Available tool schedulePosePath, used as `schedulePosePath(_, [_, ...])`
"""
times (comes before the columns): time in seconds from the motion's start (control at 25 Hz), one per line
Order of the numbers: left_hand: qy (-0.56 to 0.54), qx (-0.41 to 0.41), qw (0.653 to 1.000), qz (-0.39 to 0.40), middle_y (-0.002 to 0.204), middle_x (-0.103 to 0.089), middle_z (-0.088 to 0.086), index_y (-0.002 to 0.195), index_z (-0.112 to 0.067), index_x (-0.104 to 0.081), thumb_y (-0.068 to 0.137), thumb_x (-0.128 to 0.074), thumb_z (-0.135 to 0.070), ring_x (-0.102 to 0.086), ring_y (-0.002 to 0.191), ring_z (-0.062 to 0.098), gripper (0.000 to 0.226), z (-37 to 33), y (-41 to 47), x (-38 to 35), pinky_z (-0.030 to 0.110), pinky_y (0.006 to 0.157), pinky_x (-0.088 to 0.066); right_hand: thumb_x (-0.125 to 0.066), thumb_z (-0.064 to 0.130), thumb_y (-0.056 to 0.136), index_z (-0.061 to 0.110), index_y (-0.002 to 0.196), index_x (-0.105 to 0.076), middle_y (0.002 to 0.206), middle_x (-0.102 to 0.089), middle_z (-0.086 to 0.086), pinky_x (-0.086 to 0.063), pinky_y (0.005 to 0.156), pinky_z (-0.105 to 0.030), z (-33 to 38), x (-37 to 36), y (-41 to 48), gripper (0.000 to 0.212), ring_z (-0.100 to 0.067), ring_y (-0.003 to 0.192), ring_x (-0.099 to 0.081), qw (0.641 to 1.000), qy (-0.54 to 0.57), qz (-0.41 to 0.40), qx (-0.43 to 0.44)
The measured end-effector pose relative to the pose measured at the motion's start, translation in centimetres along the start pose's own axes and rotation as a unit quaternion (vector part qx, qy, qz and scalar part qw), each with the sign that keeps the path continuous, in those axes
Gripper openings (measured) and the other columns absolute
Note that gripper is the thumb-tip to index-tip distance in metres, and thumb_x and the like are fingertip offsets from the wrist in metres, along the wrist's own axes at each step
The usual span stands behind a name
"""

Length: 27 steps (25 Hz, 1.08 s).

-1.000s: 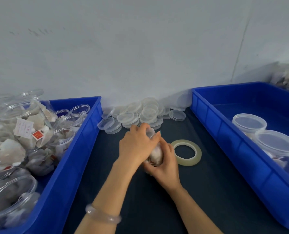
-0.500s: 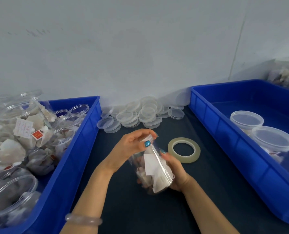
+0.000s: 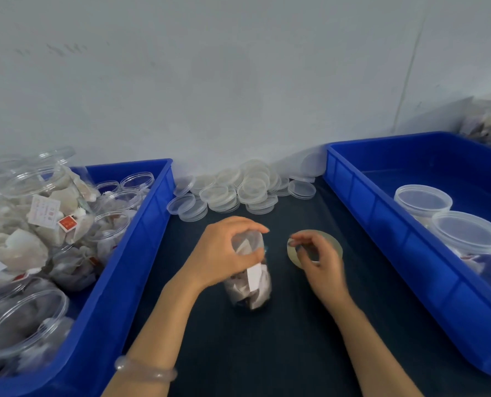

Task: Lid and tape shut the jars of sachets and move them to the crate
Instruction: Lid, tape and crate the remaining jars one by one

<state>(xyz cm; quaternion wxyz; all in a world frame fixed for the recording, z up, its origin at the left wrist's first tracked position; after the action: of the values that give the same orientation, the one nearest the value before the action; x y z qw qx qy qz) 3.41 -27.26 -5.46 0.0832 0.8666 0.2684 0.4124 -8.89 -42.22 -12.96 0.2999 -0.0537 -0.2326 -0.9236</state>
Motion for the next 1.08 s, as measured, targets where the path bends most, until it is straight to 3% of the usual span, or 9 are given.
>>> schedulePosePath(0.08, [0.094,-0.014,0.995,-0.004,0.119,-0.061,-0.021,0.115,-0.038,-0.069,0.080,-0.073,-0.043,-0.054,0.116,-0.002,0.035,-0.4,0.3,-1.0,0.019,0.100,-0.041,-0.069,0.015,0.083,0.033,0.123,-0.060,0.127,-0.060,0.017,-0.041,0.106,-0.025,-1.7,1.3,0.3,0.045,-0.003,0.126,-0.049,0.985,-0.165,0.043,-0.001])
schedulePosePath(0.2, [0.174,-0.047,0.983,-0.032,0.123,-0.060,-0.018,0.119,-0.032,-0.068,0.083,-0.072,-0.047,-0.051,0.118,0.001,0.039,-1.2,0.7,-1.5,0.022,0.102,-0.040,-0.062,0.036,0.091,0.021,0.149,-0.041,0.157,-0.035,0.007,-0.008,0.122,-0.031,-4.8,0.0,-0.6,0.064,-0.012,0.150,-0.019,0.915,-0.359,0.183,-0.026])
schedulePosePath(0.44, [0.372,-0.193,0.899,-0.128,0.116,-0.071,-0.001,0.110,-0.020,-0.076,0.090,-0.068,-0.040,-0.065,0.109,0.019,0.030,-4.3,0.1,-2.2,0.039,0.102,-0.047,-0.059,0.029,0.097,0.025,0.120,-0.062,0.125,-0.062,0.014,-0.015,0.123,-0.035,-2.0,0.5,-0.5,0.023,-0.007,0.123,-0.051,0.913,-0.392,0.111,0.035])
schedulePosePath(0.52, [0.400,-0.218,0.875,-0.163,0.113,-0.071,0.001,0.108,-0.016,-0.076,0.091,-0.067,-0.020,-0.066,0.106,0.022,0.019,-5.1,-1.1,-3.6,0.043,0.101,-0.049,-0.056,0.021,0.099,0.026,0.112,-0.058,0.105,-0.067,0.016,-0.034,0.113,-0.034,-1.1,0.7,-0.9,0.014,-0.006,0.105,-0.059,0.947,-0.305,0.090,0.038])
schedulePosePath(0.56, [0.406,-0.214,0.872,-0.169,0.115,-0.071,0.001,0.111,-0.015,-0.075,0.091,-0.066,-0.014,-0.065,0.108,0.022,0.022,-5.3,-1.6,-4.5,0.043,0.103,-0.047,-0.055,0.019,0.099,0.026,0.110,-0.056,0.094,-0.067,0.017,-0.047,0.094,-0.031,-0.8,0.7,-1.3,0.013,-0.005,0.093,-0.061,0.971,-0.221,0.083,0.021])
schedulePosePath(0.64, [0.416,-0.179,0.875,-0.168,0.122,-0.068,0.001,0.123,-0.013,-0.068,0.091,-0.065,-0.017,-0.061,0.117,0.020,0.033,-5.4,-2.1,-5.8,0.044,0.111,-0.041,-0.055,0.022,0.100,0.024,0.107,-0.054,0.084,-0.064,0.010,-0.048,0.067,-0.032,0.1,0.3,-2.0,0.007,-0.007,0.074,-0.058,0.996,-0.036,0.082,-0.001])
schedulePosePath(0.76, [0.407,-0.124,0.889,-0.170,0.132,-0.063,0.002,0.135,-0.009,-0.059,0.097,-0.049,-0.030,-0.055,0.127,0.019,0.045,-5.5,-2.1,-6.1,0.046,0.116,-0.035,-0.051,0.035,0.099,0.018,0.109,-0.056,0.086,-0.062,0.006,-0.048,0.069,-0.027,1.5,-0.4,-2.8,0.020,-0.009,0.075,-0.054,0.988,0.123,0.088,0.009])
schedulePosePath(0.88, [0.389,-0.118,0.898,-0.171,0.138,-0.059,0.002,0.138,-0.010,-0.056,0.100,-0.046,-0.028,-0.053,0.130,0.019,0.044,-5.6,-1.9,-6.0,0.048,0.117,-0.033,-0.042,0.023,0.094,0.018,0.115,-0.056,0.101,-0.064,0.009,-0.047,0.078,-0.020,2.1,-0.7,-3.2,0.026,-0.009,0.087,-0.057,0.982,0.161,0.101,0.019])
schedulePosePath(1.08, [0.382,-0.137,0.899,-0.166,0.151,-0.047,0.007,0.147,-0.007,-0.045,0.102,-0.043,-0.024,-0.043,0.140,0.021,0.048,-6.0,-2.8,-7.4,0.043,0.121,-0.027,-0.037,0.007,0.087,0.011,0.123,-0.056,0.105,-0.064,-0.005,-0.050,0.082,-0.039,2.9,-1.1,-3.3,0.041,-0.030,0.094,-0.058,0.978,0.171,0.110,0.046])
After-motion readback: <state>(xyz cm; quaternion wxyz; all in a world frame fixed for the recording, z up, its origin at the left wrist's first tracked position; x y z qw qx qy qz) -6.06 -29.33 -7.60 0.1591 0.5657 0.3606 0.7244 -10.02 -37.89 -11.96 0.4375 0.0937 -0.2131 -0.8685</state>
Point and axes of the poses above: each hand's wrist, its own y-axis towards the middle knuckle, its own x-axis out of the back of the hand, z = x × y, the point moved 10 cm from there along y, towards the middle knuckle
